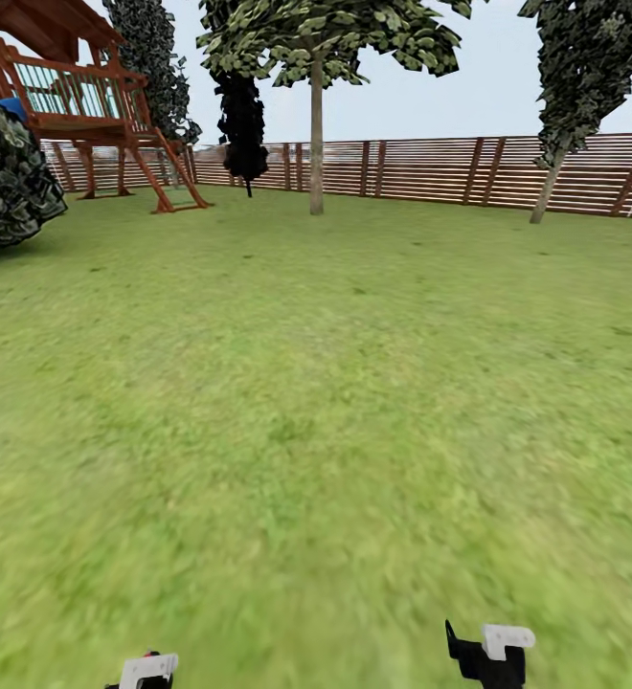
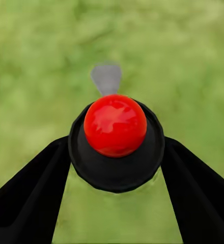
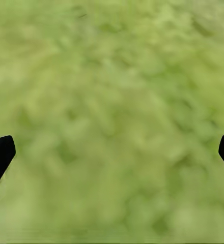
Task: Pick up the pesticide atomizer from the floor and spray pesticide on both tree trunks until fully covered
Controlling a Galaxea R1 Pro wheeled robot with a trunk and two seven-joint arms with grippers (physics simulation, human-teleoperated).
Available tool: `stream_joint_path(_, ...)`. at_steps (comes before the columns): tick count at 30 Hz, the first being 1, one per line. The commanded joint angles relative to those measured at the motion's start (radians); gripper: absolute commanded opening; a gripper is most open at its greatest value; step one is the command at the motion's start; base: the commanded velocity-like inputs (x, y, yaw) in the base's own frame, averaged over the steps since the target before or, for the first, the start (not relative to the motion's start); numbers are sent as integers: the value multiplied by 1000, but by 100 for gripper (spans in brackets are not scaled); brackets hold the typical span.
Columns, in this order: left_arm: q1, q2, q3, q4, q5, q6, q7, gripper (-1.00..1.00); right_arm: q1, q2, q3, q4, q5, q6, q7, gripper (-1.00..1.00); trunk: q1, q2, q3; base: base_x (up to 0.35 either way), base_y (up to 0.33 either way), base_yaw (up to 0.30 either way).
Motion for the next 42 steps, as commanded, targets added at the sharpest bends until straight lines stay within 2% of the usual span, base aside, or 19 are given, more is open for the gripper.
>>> stream_joint_path(1, 0, 0, 0, 0, 0, 0, -1, -100, 0, 0, 0, 0, 0, 0, 0, 100, 0, 0, 0, 339, 77, 0)
stream_joint_path(17, 0, 0, 0, 0, 0, 0, -1, -100, 0, 0, 0, 0, 0, 0, 0, 100, 0, 0, 0, 339, 74, 0)
stream_joint_path(42, 0, 0, 1, 0, 0, 0, -1, -100, 0, 0, 0, 0, -1, 0, 0, 100, 0, 0, 0, 339, 2, -24)
